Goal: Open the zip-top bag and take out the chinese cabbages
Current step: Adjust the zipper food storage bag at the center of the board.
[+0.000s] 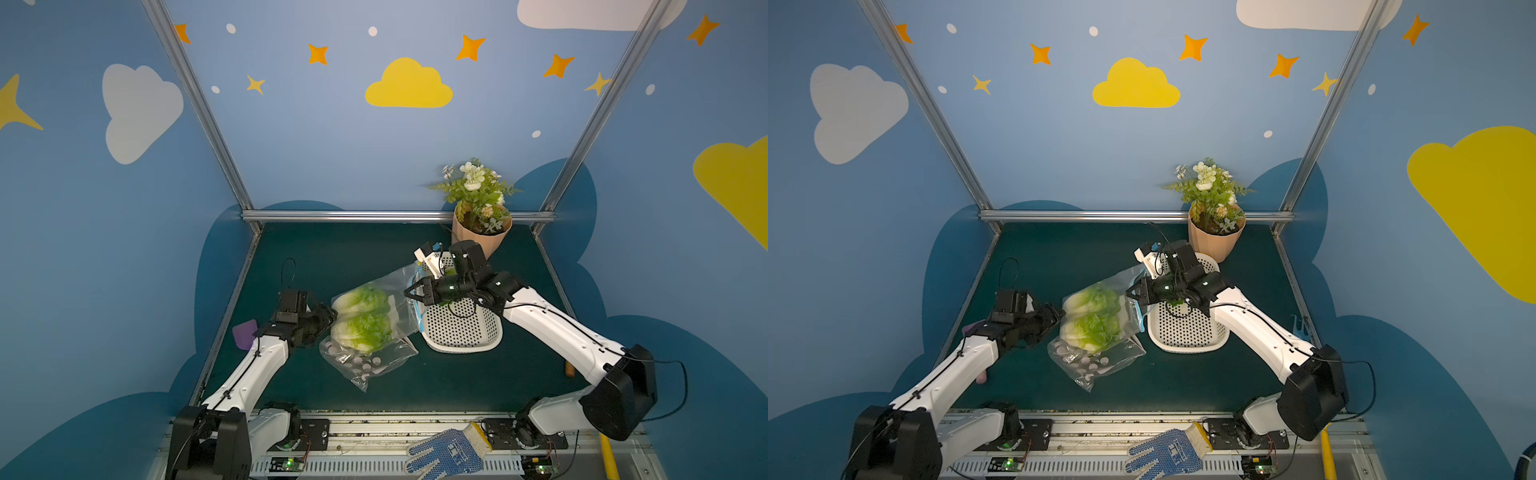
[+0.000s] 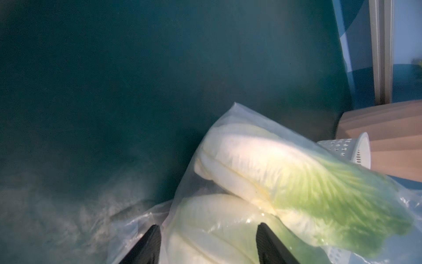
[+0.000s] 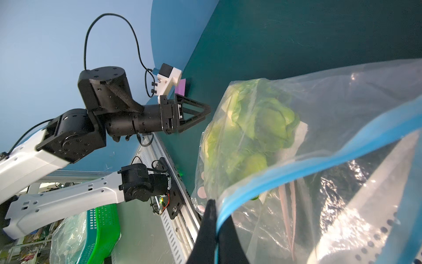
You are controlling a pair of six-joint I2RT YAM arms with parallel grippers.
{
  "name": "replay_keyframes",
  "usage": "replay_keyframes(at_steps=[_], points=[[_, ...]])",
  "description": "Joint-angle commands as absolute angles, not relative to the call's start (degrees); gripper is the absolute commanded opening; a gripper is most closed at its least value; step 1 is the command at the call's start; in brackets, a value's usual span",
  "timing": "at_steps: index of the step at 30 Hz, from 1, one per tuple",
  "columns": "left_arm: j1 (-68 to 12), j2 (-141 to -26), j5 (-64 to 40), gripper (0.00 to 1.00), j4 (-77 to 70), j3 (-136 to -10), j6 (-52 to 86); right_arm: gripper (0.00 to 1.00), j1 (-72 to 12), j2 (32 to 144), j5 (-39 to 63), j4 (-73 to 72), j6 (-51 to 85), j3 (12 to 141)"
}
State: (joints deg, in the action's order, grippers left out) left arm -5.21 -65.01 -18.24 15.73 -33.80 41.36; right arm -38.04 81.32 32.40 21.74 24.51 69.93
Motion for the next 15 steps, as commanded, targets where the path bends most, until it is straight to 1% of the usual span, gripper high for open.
replay_keyframes(at_steps=[1, 7, 15], points=[[-4.8, -68.0, -20.9, 0.67, 10.7, -35.2, 40.9, 0.0, -37.8, 79.0, 32.1, 22.3, 25.1, 69.1], [-4.9, -72.8, -26.1, 0.59, 7.2, -34.0, 40.6, 0.0, -37.2, 78.8, 31.5, 22.1, 25.9, 68.9], [-4.9, -77.1, -30.5, 0.55, -0.3, -30.7, 41.6, 0.0, -36.9, 80.0, 32.2, 22.2, 25.9, 69.5]])
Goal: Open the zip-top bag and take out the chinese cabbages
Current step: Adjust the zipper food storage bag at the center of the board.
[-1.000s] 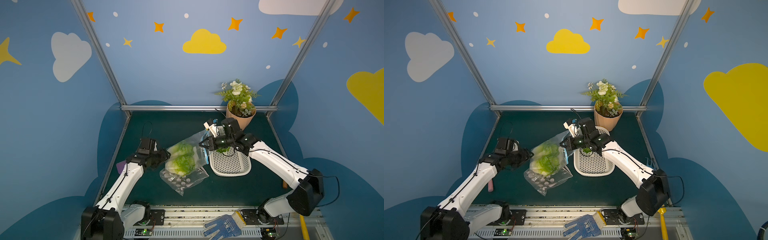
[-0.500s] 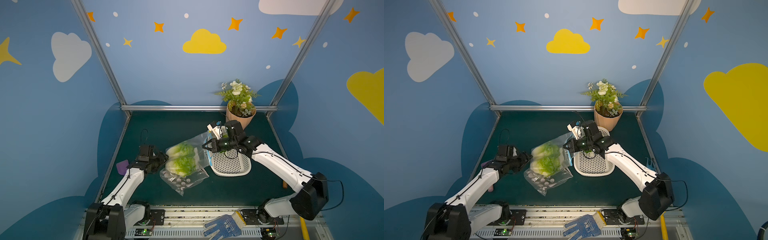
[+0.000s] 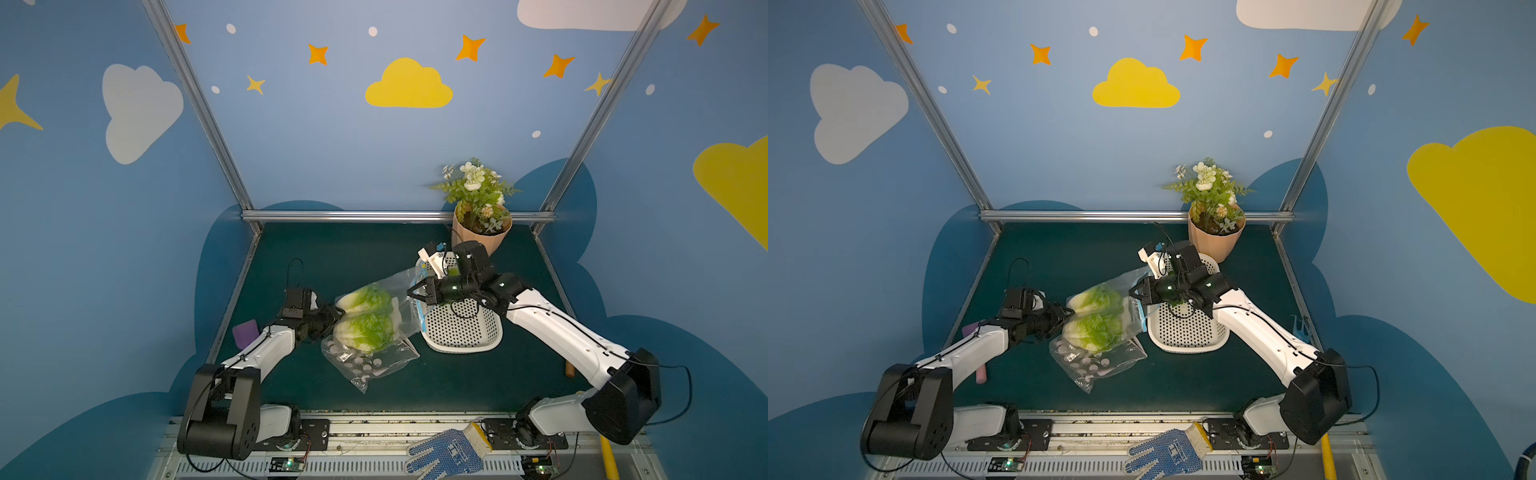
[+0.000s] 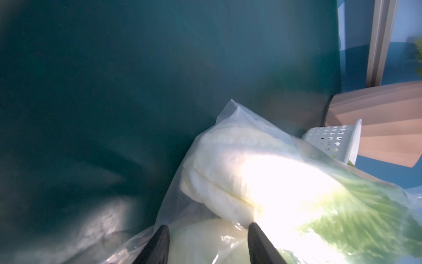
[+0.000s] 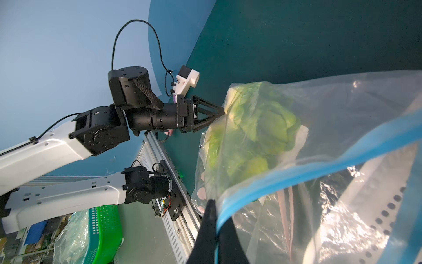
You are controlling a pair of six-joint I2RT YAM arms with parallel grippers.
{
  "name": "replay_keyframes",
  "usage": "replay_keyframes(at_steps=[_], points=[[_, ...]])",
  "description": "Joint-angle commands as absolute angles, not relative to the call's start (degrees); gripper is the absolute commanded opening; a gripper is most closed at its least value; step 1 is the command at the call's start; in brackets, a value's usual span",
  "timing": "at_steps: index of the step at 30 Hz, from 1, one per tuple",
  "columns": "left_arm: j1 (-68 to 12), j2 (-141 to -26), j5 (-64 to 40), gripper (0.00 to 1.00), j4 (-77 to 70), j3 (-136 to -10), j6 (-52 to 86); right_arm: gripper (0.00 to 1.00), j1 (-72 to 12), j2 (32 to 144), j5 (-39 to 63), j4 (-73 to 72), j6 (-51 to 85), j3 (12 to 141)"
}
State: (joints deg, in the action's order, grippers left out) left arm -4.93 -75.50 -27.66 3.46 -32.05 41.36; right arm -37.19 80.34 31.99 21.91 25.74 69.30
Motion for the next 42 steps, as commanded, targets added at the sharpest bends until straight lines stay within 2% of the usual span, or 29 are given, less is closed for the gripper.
replay_keyframes(at_steps=[1, 7, 14, 28, 34, 42], points=[[-4.9, -77.8, -31.0, 0.53, -1.1, -30.4, 41.8, 0.0, -36.8, 80.1, 32.2, 22.1, 26.0, 69.5], [-4.9, -82.4, -32.9, 0.38, -6.1, -29.1, 43.1, 0.0, -36.7, 80.8, 32.3, 21.8, 26.1, 69.9], [-4.8, -83.1, -33.1, 0.05, -7.9, -29.5, 44.4, 0.0, -36.7, 80.7, 31.9, 22.0, 26.1, 69.9], [-5.0, -61.7, -26.0, 0.05, 7.8, -41.7, 44.5, 0.0, -36.7, 82.2, 33.3, 19.1, 26.2, 70.7], [-5.0, -58.0, -25.3, 0.05, 15.0, -48.7, 41.7, 0.0, -36.7, 86.5, 34.1, 16.4, 26.4, 69.3], [-4.7, -55.2, -19.7, 0.05, 17.7, -53.3, 37.6, 0.0, -36.7, 91.5, 31.9, 15.6, 27.4, 67.1]])
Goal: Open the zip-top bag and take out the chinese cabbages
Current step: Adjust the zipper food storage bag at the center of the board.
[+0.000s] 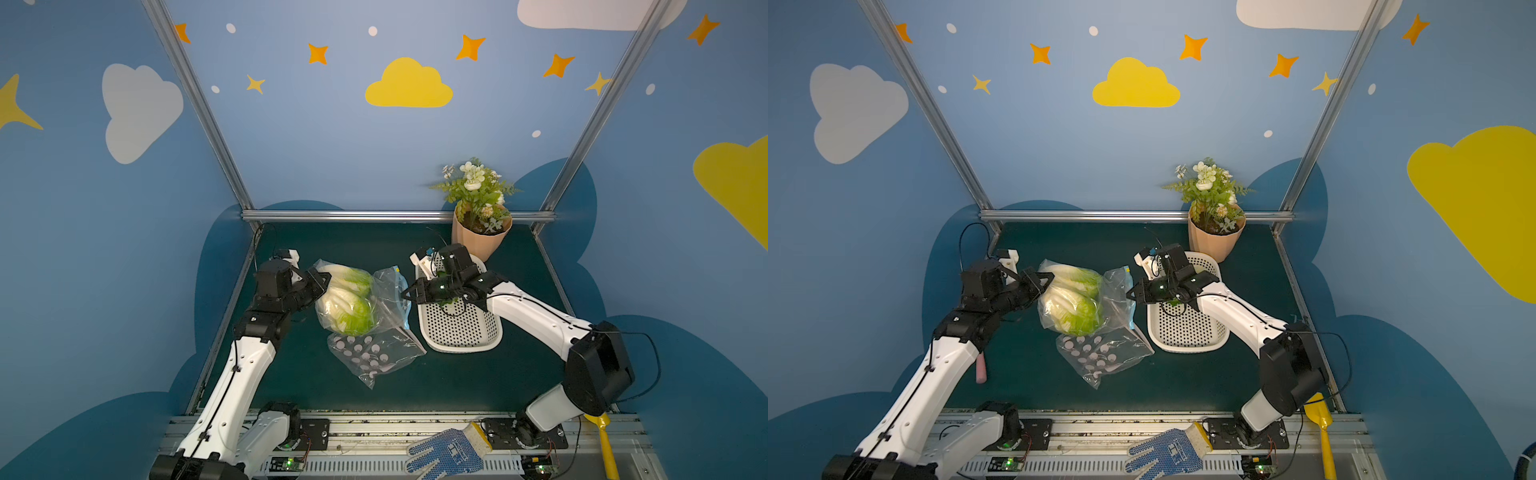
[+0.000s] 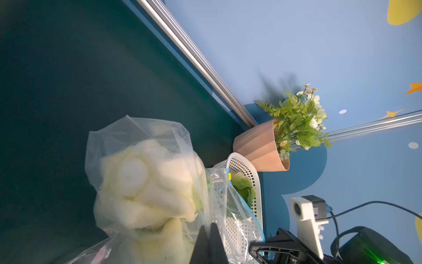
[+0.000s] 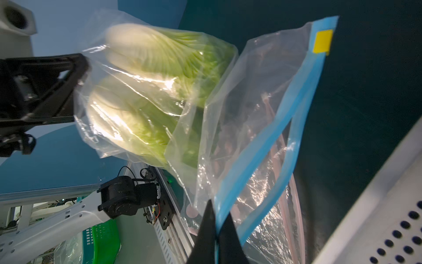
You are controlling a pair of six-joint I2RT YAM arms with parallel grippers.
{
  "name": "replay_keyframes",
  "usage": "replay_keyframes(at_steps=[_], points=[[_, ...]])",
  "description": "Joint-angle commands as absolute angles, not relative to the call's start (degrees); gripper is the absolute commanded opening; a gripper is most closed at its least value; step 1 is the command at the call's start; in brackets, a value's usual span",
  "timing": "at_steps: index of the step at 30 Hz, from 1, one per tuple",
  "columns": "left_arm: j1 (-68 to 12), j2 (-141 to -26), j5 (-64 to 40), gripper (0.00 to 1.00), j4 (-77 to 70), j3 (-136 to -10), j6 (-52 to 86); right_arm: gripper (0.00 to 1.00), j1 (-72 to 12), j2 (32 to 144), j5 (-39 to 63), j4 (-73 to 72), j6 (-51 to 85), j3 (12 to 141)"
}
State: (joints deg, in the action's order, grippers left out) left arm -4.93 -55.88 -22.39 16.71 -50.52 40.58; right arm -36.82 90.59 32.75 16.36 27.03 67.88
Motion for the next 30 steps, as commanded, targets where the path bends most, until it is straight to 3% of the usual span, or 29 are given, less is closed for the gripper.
replay_keyframes(at_steps=[1, 23, 30], points=[[-4.7, -55.6, -19.7, 0.05, 18.5, -54.0, 37.0, 0.0, -36.7, 91.8, 31.5, 15.7, 27.4, 66.9], [-4.7, -55.7, -24.6, 0.05, 21.2, -60.0, 36.0, 0.0, -36.7, 99.3, 25.8, 18.5, 27.3, 67.8], [-5.1, -54.8, -33.0, 0.05, 17.9, -59.0, 39.4, 0.0, -37.1, 99.4, 25.4, 19.0, 27.0, 68.5]])
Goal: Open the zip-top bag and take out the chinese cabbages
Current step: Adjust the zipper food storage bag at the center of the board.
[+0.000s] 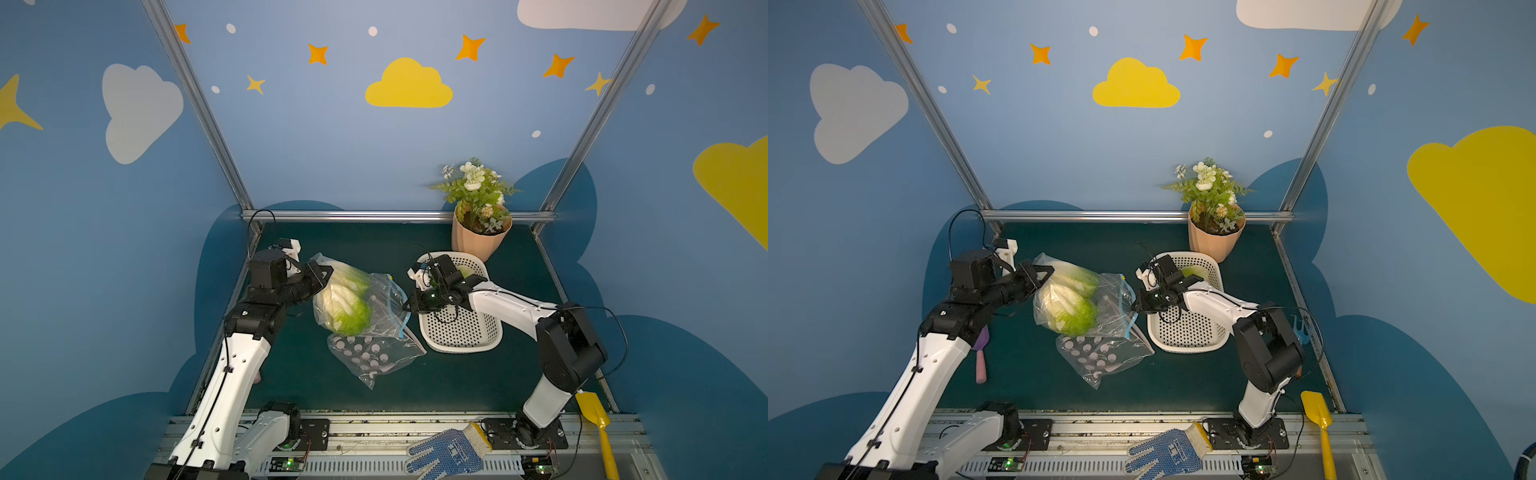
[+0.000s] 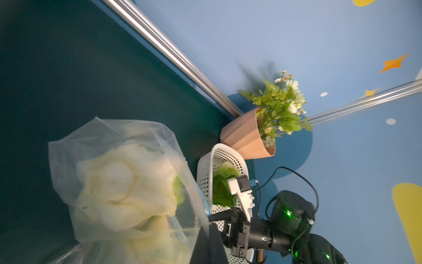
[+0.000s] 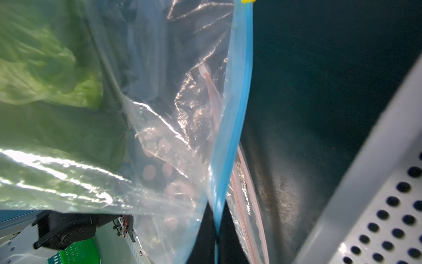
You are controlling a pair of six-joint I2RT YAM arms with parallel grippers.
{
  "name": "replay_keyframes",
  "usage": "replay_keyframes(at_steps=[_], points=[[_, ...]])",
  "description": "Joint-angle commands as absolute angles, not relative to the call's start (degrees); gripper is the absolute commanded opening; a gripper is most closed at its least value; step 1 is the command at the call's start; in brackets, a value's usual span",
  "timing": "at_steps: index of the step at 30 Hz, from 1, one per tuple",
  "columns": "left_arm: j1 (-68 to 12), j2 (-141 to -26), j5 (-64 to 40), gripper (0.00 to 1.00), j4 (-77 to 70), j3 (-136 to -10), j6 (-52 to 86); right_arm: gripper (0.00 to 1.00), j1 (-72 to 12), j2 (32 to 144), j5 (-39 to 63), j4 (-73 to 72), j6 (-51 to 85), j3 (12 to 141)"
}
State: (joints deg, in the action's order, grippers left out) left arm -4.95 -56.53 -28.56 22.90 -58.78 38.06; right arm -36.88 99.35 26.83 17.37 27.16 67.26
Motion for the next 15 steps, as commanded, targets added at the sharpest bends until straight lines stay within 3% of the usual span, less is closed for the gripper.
replay_keyframes(at_steps=[1, 7, 15], points=[[-5.0, -54.8, -32.8, 0.05, 17.7, -57.9, 38.8, 0.0, -37.2, 99.5, 25.4, 18.7, 27.1, 68.4], [-5.6, -56.3, -37.1, 0.05, 15.6, -57.2, 41.1, 0.0, -37.8, 100.6, 25.1, 20.4, 26.6, 70.5], [-6.2, -55.6, -33.2, 0.05, 18.5, -59.5, 36.7, 0.0, -37.9, 99.6, 23.5, 20.8, 26.7, 70.3]])
